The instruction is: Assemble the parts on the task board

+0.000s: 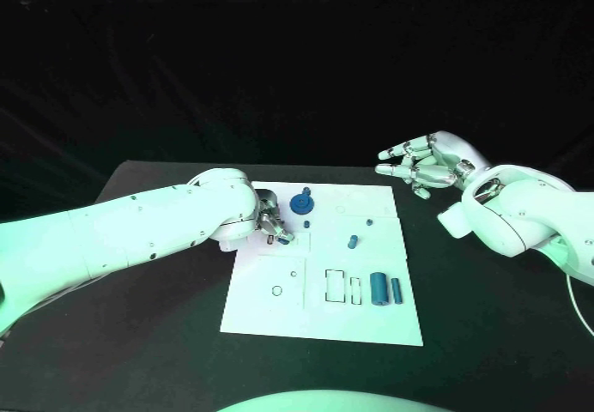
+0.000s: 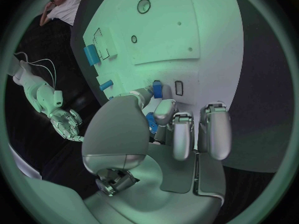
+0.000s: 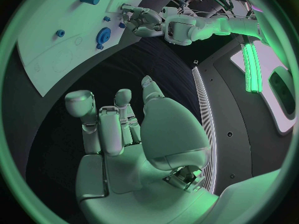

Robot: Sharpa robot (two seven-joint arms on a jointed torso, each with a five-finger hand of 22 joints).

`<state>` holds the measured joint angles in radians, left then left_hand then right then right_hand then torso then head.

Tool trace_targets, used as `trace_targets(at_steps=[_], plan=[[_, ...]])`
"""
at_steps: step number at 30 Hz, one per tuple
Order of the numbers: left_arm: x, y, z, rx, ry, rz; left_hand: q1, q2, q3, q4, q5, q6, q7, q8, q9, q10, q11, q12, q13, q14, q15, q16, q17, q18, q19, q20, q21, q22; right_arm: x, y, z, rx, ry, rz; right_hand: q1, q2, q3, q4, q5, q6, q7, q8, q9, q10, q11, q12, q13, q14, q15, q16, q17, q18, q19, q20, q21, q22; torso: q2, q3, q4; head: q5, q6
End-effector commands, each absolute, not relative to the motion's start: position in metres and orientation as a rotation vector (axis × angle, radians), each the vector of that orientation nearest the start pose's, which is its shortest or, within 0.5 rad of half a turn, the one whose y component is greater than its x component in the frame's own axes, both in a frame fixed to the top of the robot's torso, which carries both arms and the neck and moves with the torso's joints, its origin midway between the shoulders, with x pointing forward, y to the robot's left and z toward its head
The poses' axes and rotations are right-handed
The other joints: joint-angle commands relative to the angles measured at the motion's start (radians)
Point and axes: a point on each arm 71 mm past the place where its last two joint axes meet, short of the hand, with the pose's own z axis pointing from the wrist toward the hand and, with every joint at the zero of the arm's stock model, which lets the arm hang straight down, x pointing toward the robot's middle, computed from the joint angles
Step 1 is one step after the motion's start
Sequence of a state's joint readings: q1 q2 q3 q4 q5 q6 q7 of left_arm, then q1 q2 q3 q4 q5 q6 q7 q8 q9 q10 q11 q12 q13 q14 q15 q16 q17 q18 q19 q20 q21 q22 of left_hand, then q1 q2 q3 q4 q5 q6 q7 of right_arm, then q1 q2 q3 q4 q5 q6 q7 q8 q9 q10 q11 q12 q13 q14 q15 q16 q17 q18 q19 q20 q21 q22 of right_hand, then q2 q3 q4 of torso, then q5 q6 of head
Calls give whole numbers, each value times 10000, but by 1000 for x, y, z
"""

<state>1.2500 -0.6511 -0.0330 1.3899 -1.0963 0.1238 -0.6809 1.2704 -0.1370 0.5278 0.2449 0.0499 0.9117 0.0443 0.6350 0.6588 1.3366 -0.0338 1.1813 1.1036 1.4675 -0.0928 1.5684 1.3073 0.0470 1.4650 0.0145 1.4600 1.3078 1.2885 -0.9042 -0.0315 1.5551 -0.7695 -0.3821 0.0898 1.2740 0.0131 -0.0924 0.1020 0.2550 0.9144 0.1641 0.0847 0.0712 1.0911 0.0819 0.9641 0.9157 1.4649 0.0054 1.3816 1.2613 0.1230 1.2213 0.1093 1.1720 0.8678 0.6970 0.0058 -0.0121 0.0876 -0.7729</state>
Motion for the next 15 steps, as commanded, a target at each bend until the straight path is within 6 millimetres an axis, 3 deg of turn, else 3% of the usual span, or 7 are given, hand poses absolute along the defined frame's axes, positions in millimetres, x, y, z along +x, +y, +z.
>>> trace_targets(at_steps=[1,15], plan=[[505,169,-215,-1579,23397,-2254,-54,55,1517,-1446,31,67,-102,55,1,61,-32,-15,-7,1033,1,24,2635,-107,421,24,52,1209,496,-224,-134,4017,15863,10688,21,90,-60,-11,-46,-1,48,29,2,42,5,61,2,125,1,-39,-16,133,-32,1,-34,-17,8,3,0,19,-24],[507,165,-216,-1422,23487,-2165,-559,54,1657,-1384,25,190,-162,249,144,135,-69,16,1,1033,-25,24,2635,-123,448,9,100,1289,495,-223,-134,4006,15866,10695,25,95,-65,-7,-48,0,48,30,3,38,5,59,-6,118,1,-56,-42,139,-45,1,-51,-46,7,-3,1,42,-40]])
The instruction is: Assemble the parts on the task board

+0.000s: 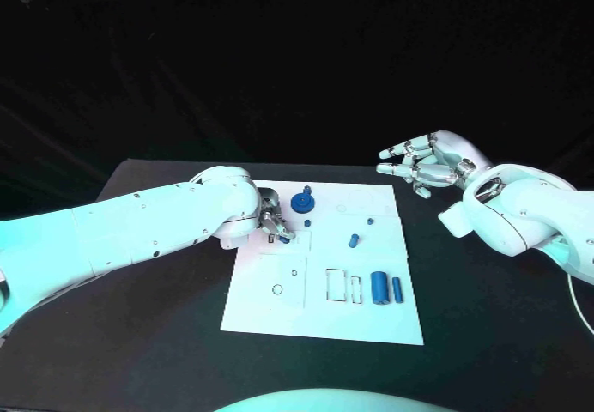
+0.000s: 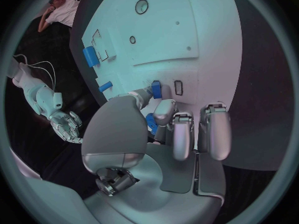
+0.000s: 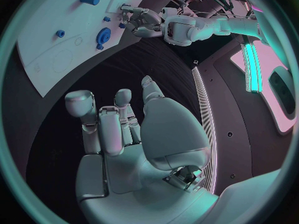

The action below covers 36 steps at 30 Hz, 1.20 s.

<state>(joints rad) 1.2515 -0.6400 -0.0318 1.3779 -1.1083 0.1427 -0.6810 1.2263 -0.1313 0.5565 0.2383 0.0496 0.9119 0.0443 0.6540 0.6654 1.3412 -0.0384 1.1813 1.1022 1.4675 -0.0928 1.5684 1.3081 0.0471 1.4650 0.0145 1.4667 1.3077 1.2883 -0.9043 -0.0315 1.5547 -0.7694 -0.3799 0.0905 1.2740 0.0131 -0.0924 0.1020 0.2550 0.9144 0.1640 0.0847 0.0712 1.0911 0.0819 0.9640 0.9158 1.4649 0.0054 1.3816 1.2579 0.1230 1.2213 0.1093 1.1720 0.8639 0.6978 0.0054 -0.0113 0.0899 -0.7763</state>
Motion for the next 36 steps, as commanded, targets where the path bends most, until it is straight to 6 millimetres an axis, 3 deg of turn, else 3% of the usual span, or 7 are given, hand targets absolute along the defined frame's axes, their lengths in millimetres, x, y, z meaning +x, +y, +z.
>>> trace_targets(at_steps=[1,8,14,19,36], plan=[[507,165,-217,-1409,23497,-2159,-203,-16,1345,-1297,27,216,-176,89,95,103,-33,30,25,1033,-31,24,2627,-128,455,4,45,1308,495,-223,-134,4004,15867,10698,25,95,-65,-7,-49,0,48,30,3,38,5,59,-6,118,1,-56,-8,139,-45,1,-52,-7,-3,4,-6,22,-1],[510,161,-218,-1369,23541,-2105,-1119,-57,851,-857,25,385,-254,200,160,178,-88,108,76,1033,-81,24,2627,-138,472,-38,76,1364,495,-223,-133,3983,15880,10722,22,97,-79,2,-51,1,47,32,4,14,6,34,-40,107,1,-79,-44,149,-69,1,-83,-59,-6,11,-6,22,8],[512,160,-219,-1328,23552,-2016,-1535,-164,531,-700,24,433,-278,213,169,176,-111,115,67,1033,-103,24,2627,-143,479,-59,90,1393,494,-223,-133,3990,15849,10714,8,101,-116,29,-35,1,48,35,4,-16,7,14,-79,98,2,-99,-71,154,-82,1,-108,-94,-3,9,-11,33,8],[513,159,-218,-1194,23375,-1875,-2075,-203,-80,-377,17,588,-286,224,159,243,-115,210,161,1033,-103,24,2627,-141,470,-66,78,1390,494,-224,-131,3978,15593,10723,109,187,-193,83,341,8,37,50,6,-116,-5,-50,-224,99,-9,-121,-88,157,-68,-6,-150,-130,-6,14,-5,51,12],[513,158,-218,-1024,23374,-1767,-2382,-296,-2285,40,17,834,-335,78,74,360,-150,360,334,1033,-129,24,2627,-152,489,-87,101,1467,494,-226,-130,4067,15412,10596,124,237,-323,199,628,11,31,65,5,-137,-13,-45,-321,128,-20,-104,-56,154,-19,-20,-163,-136,-6,2,-10,74,-14]])
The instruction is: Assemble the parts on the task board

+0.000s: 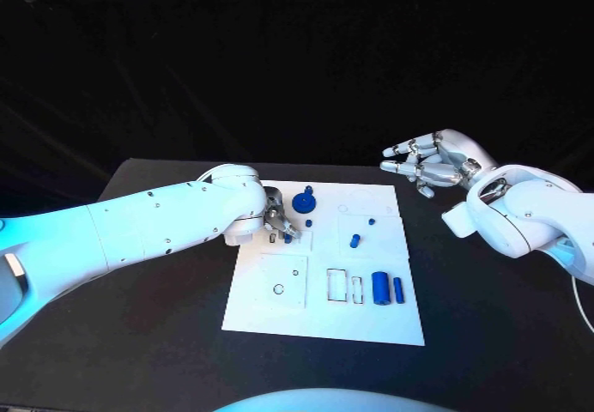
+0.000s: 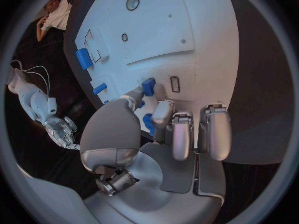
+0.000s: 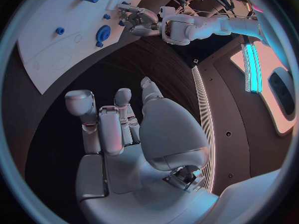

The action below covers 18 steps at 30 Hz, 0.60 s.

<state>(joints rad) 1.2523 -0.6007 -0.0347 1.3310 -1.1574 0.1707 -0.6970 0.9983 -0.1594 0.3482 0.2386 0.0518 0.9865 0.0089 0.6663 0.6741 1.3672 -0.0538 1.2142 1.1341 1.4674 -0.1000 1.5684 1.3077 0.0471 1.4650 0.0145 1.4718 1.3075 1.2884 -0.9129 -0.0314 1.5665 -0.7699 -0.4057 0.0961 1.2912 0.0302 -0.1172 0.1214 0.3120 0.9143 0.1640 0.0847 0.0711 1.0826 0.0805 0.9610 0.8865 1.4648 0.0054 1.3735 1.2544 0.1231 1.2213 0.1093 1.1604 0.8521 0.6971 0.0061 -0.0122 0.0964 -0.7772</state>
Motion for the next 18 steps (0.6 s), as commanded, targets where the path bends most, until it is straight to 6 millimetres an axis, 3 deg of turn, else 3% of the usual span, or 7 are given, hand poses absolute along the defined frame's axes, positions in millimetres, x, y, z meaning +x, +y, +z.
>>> trace_targets(at_steps=[1,12,18], plan=[[513,158,-218,-1022,23374,-1768,-98,-13,-309,60,-5,97,15,-55,-17,105,1,33,18,1034,-59,24,2631,-152,492,-89,53,1475,494,-226,-130,4068,15416,10595,-48,65,-74,5,58,12,32,65,6,-52,1,-14,-29,128,-20,-23,-21,153,-20,-20,-47,-18,0,-9,-1,10,-5],[512,163,-213,-1664,22838,-2112,18,135,-1683,447,-4,188,-17,-137,-43,153,-30,47,55,1034,-91,24,2631,-158,509,-122,64,1518,495,-226,-131,4165,15477,10616,-74,64,-114,42,58,7,34,65,4,-74,3,-33,-67,120,-18,-43,-48,160,-35,-20,-75,-61,0,-11,8,19,26],[513,168,-200,-2771,22499,-2984,87,314,-2395,503,-2,-29,54,-214,-33,-105,16,-268,-291,1034,-72,24,2631,-93,390,-110,-154,1283,496,-228,-132,4210,15488,10570,-74,64,-114,42,58,7,34,65,4,-74,3,-33,-67,120,-18,-43,-48,160,-35,-20,-75,-61,-13,-5,1,14,88]])
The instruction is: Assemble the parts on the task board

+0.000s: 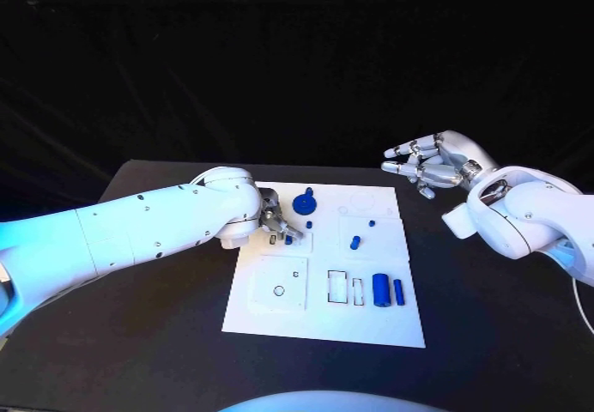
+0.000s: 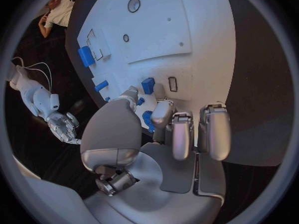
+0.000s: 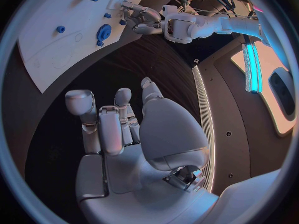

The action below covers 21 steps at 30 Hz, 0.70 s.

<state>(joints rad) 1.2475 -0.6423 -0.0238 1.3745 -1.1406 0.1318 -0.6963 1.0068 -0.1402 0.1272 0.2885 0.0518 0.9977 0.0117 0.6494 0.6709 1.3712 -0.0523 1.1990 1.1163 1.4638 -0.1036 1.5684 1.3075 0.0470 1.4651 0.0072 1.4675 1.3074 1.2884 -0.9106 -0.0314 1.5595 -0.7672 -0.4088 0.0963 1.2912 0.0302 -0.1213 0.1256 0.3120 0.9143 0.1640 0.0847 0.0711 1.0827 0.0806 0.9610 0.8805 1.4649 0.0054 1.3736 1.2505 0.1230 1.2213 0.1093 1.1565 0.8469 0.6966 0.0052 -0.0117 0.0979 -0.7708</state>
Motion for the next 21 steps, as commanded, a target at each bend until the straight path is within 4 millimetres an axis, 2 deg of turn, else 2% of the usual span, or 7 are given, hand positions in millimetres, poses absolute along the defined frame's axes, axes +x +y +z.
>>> trace_targets(at_steps=[1,5,8,11,14,18,21], plan=[[514,168,-197,-2907,22430,-3121,63,175,-345,9,2,-207,49,-58,7,-227,25,-198,-200,1070,-18,24,2633,-64,337,-24,-206,1181,496,-228,-132,4220,15477,10557,-74,64,-73,1,58,7,34,65,4,-76,3,-33,-7,119,-19,-43,-9,160,-36,-20,-36,-9,-9,5,-7,-5,45],[521,173,-175,-3123,22152,-3482,186,151,-972,31,-16,-347,100,-82,26,-363,76,-307,-324,1070,20,24,2633,-34,287,10,-317,1078,497,-230,-132,4272,15449,10483,-81,64,-83,11,57,5,34,64,4,-94,3,-53,-34,113,-18,-59,-31,165,-49,-20,-54,-38,-2,3,4,-20,119],[524,176,-164,-3201,22392,-3599,428,230,-1261,23,-23,-506,165,-185,-18,-611,123,-631,-682,1070,56,24,2633,8,206,38,-474,918,497,-230,-132,4273,15499,10480,-82,65,-96,21,76,7,34,66,4,-99,3,-53,-41,112,-17,-61,-32,166,-51,-19,-60,-44,-4,24,-18,65,161],[528,182,-150,-3245,22775,-3646,601,426,-1524,22,-24,-1005,378,-669,-311,-973,300,-1101,-1175,1070,186,24,2633,47,122,124,-652,746,498,-229,-133,4261,15553,10494,-53,82,-135,52,217,25,28,82,8,-116,-2,-51,-70,112,-20,-63,-27,166,-49,-20,-76,-56,11,-9,-15,-13,200],[536,189,-140,-3131,22903,-3367,959,586,-1707,18,-21,-1184,549,-1114,-682,-1022,463,-1168,-1256,1070,332,24,2633,46,131,251,-678,740,498,-229,-133,4259,15584,10497,-51,83,-138,55,227,26,27,83,9,-115,-2,-48,-70,112,-20,-63,-27,166,-48,-20,-77,-56,3,1,14,-57,208],[549,197,-135,-3078,22834,-2812,1108,696,-1830,4,-27,-1169,616,-1305,-878,-1046,508,-1200,-1301,1070,375,24,2633,52,130,314,-702,728,498,-228,-133,4247,15612,10515,-51,81,-148,60,229,29,27,85,9,-109,-3,-39,-64,113,-21,-62,-25,166,-46,-20,-78,-55,3,-1,21,-39,237],[558,198,-134,-3159,22772,-2490,1190,843,-1874,12,-27,-1120,632,-1386,-980,-1057,526,-1216,-1328,1070,393,24,2633,49,144,340,-690,748,498,-227,-133,4226,15637,10539,67,132,-147,62,556,76,7,119,17,-110,-24,-27,-95,122,-38,-57,-12,165,-29,-33,-85,-54,18,-26,32,-53,251]])
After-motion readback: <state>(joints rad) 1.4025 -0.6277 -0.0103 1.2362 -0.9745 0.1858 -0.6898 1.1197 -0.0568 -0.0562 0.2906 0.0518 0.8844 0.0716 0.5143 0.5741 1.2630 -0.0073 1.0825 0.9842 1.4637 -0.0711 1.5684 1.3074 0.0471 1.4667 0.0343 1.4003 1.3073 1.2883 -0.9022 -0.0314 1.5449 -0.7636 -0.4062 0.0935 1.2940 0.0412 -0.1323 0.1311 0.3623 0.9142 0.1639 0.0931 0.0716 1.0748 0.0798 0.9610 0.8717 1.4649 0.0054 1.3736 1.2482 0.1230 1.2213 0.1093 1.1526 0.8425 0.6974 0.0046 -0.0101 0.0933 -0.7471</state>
